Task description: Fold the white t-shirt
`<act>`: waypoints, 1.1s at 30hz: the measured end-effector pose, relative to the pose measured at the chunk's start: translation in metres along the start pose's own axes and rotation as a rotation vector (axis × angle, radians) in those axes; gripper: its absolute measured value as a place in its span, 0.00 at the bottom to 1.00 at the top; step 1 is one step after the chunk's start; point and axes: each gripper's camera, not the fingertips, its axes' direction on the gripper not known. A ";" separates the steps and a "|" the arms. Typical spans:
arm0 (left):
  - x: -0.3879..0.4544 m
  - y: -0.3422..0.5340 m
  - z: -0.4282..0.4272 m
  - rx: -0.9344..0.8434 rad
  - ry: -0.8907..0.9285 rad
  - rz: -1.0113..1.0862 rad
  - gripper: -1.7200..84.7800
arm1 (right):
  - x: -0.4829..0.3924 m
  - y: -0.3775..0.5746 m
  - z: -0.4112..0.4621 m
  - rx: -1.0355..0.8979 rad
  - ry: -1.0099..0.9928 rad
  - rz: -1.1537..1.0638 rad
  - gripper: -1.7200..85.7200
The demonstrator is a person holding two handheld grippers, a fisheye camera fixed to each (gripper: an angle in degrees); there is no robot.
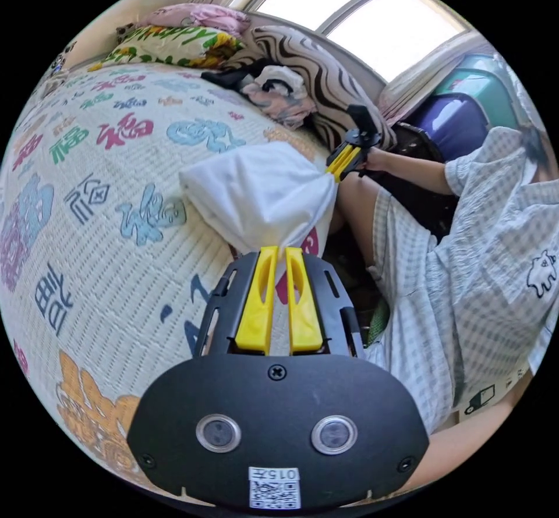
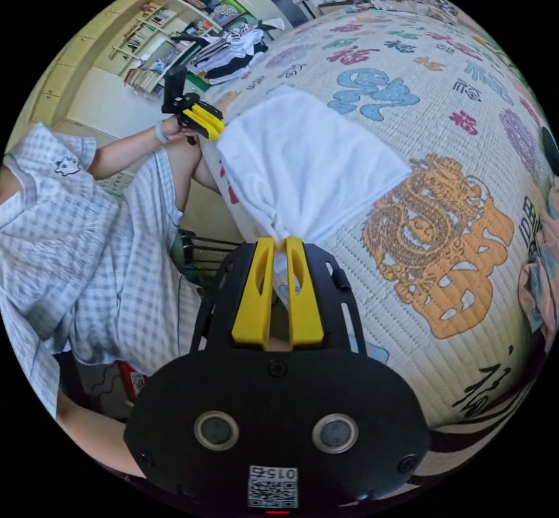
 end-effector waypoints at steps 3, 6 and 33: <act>0.011 0.006 -0.003 -0.059 -0.042 -0.032 0.07 | 0.000 0.004 0.003 -0.050 0.027 0.040 0.09; 0.028 0.003 -0.019 -0.010 -0.084 -0.041 0.10 | -0.004 0.011 -0.006 -0.011 0.091 0.075 0.10; -0.012 -0.019 0.016 -0.034 0.124 -0.120 0.05 | 0.040 -0.090 0.081 0.120 -0.162 0.071 0.01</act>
